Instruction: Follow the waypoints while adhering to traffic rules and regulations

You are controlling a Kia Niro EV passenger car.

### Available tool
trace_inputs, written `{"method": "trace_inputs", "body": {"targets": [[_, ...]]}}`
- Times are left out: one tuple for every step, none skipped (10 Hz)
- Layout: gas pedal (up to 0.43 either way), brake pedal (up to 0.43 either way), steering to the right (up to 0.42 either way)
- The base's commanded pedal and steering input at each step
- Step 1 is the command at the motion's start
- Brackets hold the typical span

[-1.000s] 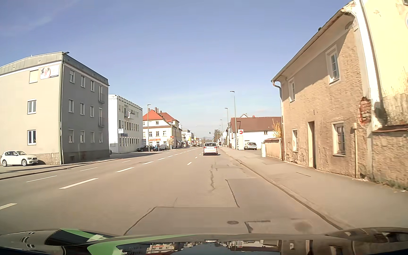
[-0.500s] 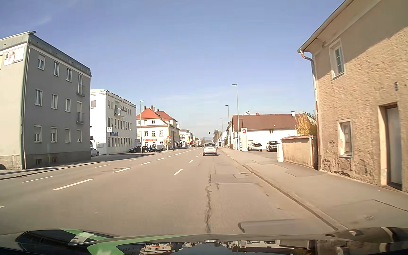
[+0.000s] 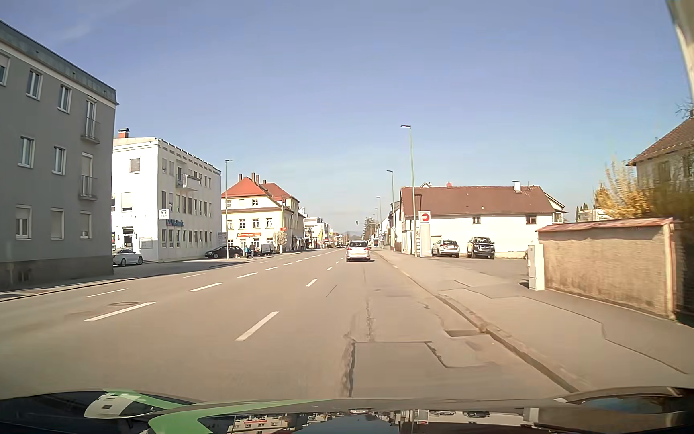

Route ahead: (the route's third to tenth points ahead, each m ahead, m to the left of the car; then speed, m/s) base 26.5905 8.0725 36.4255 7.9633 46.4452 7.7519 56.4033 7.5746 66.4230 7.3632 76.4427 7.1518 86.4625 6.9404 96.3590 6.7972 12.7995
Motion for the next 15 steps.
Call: {"method": "trace_inputs", "body": {"targets": [[0.13, 0.0, -0.005], [0.13, 0.0, -0.005], [0.13, 0.0, -0.005], [0.13, 0.0, -0.005], [0.13, 0.0, -0.005], [0.13, 0.0, -0.005], [0.13, 0.0, -0.001], [0.118, 0.0, 0.0], [0.118, 0.0, 0.0], [0.118, 0.0, 0.0], [0.118, 0.0, -0.001], [0.118, 0.0, -0.001], [0.118, 0.0, -0.001], [0.118, 0.0, -0.001], [0.118, 0.0, -0.001]]}}
